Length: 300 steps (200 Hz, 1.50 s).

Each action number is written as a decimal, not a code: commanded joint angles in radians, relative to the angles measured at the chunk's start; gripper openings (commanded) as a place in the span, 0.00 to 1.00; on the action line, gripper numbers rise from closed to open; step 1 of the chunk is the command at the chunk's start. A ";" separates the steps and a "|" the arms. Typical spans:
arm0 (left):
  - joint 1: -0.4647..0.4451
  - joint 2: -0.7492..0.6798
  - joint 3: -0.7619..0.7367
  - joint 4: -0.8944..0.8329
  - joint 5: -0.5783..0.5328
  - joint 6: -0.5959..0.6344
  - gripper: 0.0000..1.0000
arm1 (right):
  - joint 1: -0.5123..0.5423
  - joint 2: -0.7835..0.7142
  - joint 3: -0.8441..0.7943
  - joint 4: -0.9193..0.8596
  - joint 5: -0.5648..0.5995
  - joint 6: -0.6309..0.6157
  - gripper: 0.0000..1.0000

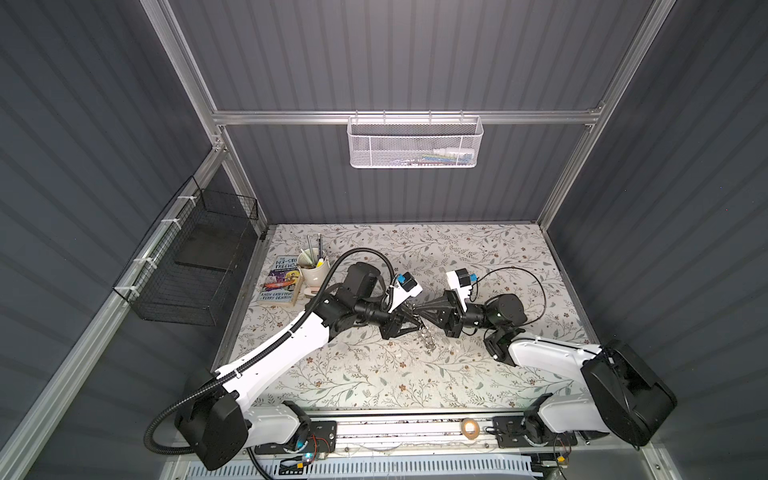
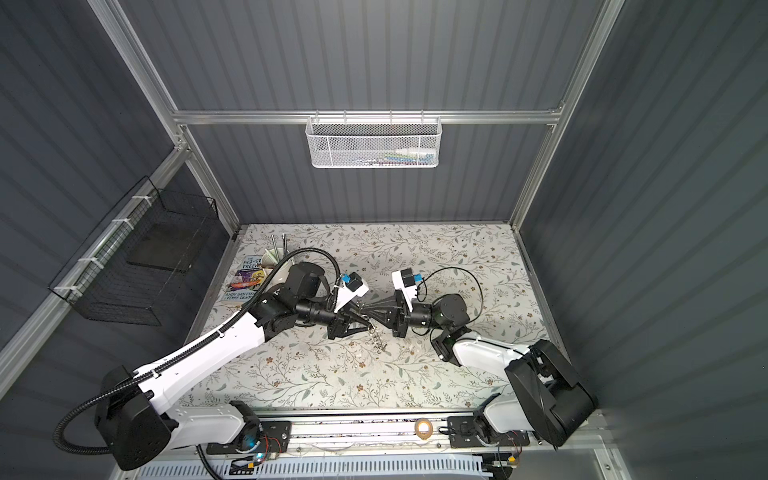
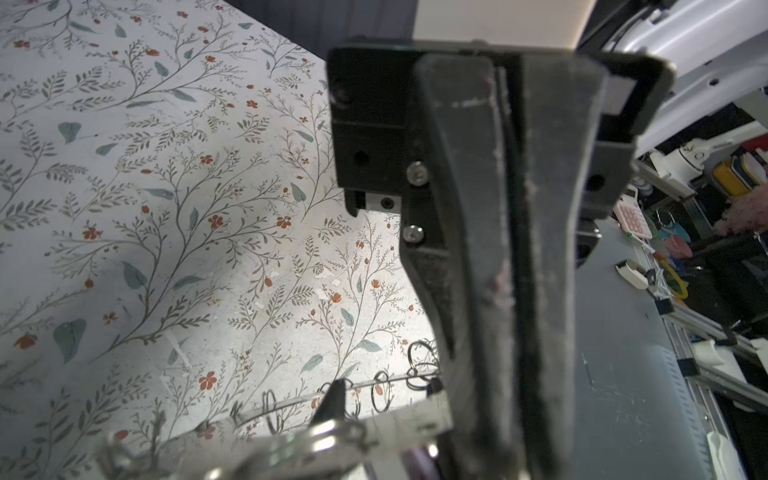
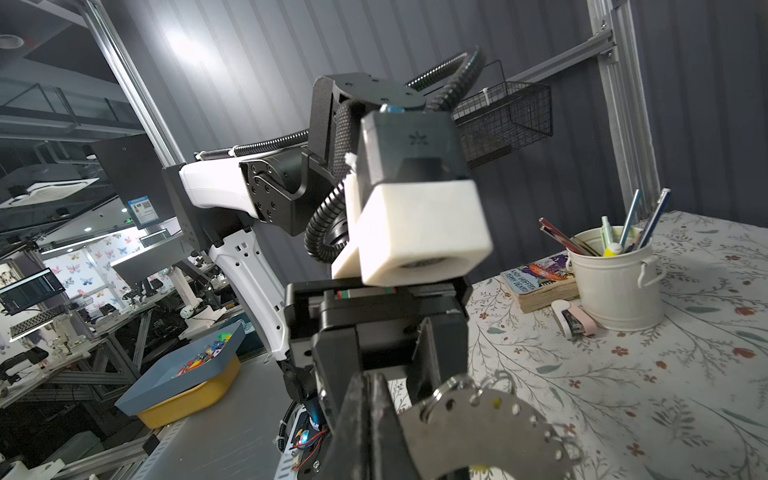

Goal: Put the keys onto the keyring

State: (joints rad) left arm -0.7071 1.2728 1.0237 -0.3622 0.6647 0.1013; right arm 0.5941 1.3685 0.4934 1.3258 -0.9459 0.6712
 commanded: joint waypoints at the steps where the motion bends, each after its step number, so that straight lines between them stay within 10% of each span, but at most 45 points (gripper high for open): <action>1: 0.005 -0.074 -0.034 0.004 -0.100 -0.032 0.42 | 0.008 -0.017 0.001 0.059 -0.012 0.004 0.00; 94: 0.024 -0.323 -0.179 0.167 -0.052 -0.129 0.55 | 0.009 -0.029 0.005 0.045 -0.018 0.009 0.00; 300: 0.023 -0.184 -0.220 0.416 0.120 -0.233 0.05 | 0.010 -0.023 0.000 0.047 -0.018 0.007 0.00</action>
State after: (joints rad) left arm -0.6853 1.0809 0.8085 0.0460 0.7692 -0.1284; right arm 0.5980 1.3510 0.4934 1.3323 -0.9615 0.6731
